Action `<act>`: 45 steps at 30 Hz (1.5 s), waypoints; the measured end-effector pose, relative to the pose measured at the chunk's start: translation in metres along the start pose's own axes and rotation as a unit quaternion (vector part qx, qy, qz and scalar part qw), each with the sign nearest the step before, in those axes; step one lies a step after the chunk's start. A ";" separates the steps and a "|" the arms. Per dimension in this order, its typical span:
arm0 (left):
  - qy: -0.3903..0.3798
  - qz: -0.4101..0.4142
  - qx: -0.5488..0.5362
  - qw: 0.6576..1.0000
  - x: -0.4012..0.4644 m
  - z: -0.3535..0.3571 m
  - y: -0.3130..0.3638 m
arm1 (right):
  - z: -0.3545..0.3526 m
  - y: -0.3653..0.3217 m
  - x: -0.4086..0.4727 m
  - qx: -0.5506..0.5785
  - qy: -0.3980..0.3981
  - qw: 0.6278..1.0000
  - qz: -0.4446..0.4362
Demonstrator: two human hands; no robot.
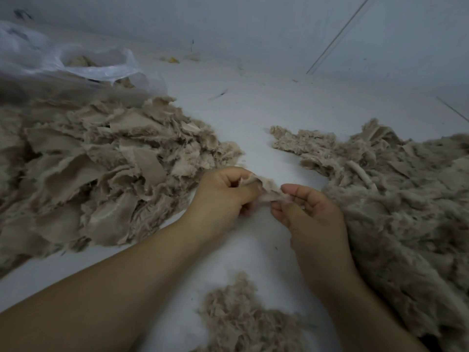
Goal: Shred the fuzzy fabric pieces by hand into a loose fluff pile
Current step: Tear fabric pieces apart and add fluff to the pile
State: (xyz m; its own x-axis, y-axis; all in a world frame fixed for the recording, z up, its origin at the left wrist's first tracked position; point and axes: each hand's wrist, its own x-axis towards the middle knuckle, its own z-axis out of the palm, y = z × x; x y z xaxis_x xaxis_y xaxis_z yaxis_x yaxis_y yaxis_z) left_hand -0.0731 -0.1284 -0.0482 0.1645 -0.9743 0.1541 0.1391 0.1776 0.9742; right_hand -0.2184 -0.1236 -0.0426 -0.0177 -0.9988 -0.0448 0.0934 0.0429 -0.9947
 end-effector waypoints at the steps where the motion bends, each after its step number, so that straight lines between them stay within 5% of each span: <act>1: 0.005 -0.005 -0.027 1.000 0.000 -0.001 0.001 | 0.000 0.000 0.000 0.006 0.006 1.000 0.005; 18: -0.045 -0.067 -0.242 0.967 0.002 -0.008 0.009 | -0.009 0.014 0.007 0.016 0.008 0.999 0.029; 23: 0.011 -0.079 -0.248 0.965 -0.001 -0.008 0.010 | -0.009 0.014 0.006 0.000 0.019 1.000 0.021; 29: -0.041 -0.077 -0.138 0.987 -0.002 -0.001 0.007 | -0.004 0.003 -0.002 -0.021 -0.033 0.999 -0.032; 35: -0.072 -0.091 -0.151 0.982 -0.003 0.000 0.009 | 0.001 0.003 -0.001 0.008 -0.109 0.994 -0.009; 45: 0.002 -0.061 -0.229 0.972 0.003 -0.004 0.007 | -0.002 0.010 0.002 -0.031 -0.035 0.998 -0.049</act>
State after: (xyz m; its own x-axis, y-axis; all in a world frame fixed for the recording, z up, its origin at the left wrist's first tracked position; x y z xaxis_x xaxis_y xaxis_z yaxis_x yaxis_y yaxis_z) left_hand -0.0675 -0.1295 -0.0414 0.1232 -0.9915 0.0407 0.5774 0.1050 0.8097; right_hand -0.2201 -0.1251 -0.0524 0.0452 -0.9973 0.0575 0.0322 -0.0561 -0.9979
